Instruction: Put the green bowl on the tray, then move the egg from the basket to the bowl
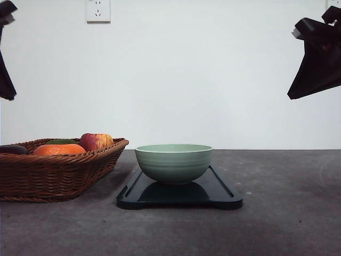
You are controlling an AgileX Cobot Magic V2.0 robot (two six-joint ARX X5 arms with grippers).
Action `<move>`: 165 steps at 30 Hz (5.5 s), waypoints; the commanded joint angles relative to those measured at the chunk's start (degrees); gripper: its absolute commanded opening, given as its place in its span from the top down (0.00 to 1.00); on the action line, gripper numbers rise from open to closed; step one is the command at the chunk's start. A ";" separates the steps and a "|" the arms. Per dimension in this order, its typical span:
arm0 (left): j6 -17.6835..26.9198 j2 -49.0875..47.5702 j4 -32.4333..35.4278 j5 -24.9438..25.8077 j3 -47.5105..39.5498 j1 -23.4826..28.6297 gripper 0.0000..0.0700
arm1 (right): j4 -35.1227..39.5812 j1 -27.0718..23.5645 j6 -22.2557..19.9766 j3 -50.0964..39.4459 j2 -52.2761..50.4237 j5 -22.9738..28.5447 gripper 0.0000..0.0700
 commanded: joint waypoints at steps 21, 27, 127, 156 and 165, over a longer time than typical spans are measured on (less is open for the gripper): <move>-8.52 -41.34 18.28 -0.21 -31.32 17.85 1.00 | 0.66 0.28 0.28 0.02 0.17 0.02 0.98; -9.41 -46.94 18.38 -0.21 -36.52 18.65 1.00 | 0.66 0.28 0.28 0.02 0.17 0.02 0.98; -9.00 -48.28 20.86 -0.21 -38.87 18.68 1.00 | 6.45 -21.16 1.13 -31.63 -50.38 3.39 0.98; -9.00 -48.28 20.86 -0.21 -38.87 18.68 1.00 | 6.45 -21.16 1.13 -31.63 -50.38 3.39 0.98; -9.00 -48.28 20.86 -0.21 -38.87 18.68 1.00 | 6.45 -21.16 1.13 -31.63 -50.38 3.39 0.98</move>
